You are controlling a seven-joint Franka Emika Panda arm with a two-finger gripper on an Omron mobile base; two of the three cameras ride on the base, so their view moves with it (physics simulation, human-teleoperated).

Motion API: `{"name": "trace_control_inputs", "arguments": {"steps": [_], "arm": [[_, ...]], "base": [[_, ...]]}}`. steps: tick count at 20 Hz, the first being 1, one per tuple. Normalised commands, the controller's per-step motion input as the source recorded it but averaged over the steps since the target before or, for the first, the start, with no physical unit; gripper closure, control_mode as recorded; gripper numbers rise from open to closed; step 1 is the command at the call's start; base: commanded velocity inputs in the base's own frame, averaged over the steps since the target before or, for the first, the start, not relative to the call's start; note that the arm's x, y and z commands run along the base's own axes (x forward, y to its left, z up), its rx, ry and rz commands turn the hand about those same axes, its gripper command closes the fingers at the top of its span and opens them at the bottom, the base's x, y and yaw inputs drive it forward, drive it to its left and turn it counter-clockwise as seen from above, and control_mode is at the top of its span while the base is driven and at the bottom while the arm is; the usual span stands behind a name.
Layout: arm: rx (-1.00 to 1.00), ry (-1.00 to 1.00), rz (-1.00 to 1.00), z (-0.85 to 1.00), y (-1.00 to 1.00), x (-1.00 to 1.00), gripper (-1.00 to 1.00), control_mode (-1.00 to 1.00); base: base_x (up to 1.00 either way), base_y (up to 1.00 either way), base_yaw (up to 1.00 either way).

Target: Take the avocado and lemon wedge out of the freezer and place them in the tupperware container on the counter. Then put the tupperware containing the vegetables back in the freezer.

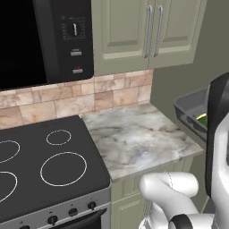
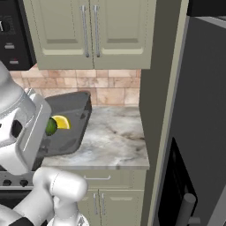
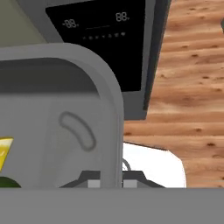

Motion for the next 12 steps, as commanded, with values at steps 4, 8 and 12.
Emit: {"name": "trace_control_inputs", "arguments": {"steps": [4, 8, 12], "arm": [[0.07, -0.07, -0.18, 0.00, -0.06, -0.47, 1.00, -1.00], [0.09, -0.11, -0.07, 0.00, -0.10, -0.23, 1.00, -1.00], [0.13, -0.04, -0.01, 0.00, -0.05, 0.00, 1.00, -1.00]], "base": [[0.00, 0.00, 0.00], [0.00, 0.00, 0.00], [0.00, 0.00, 0.00]]}}
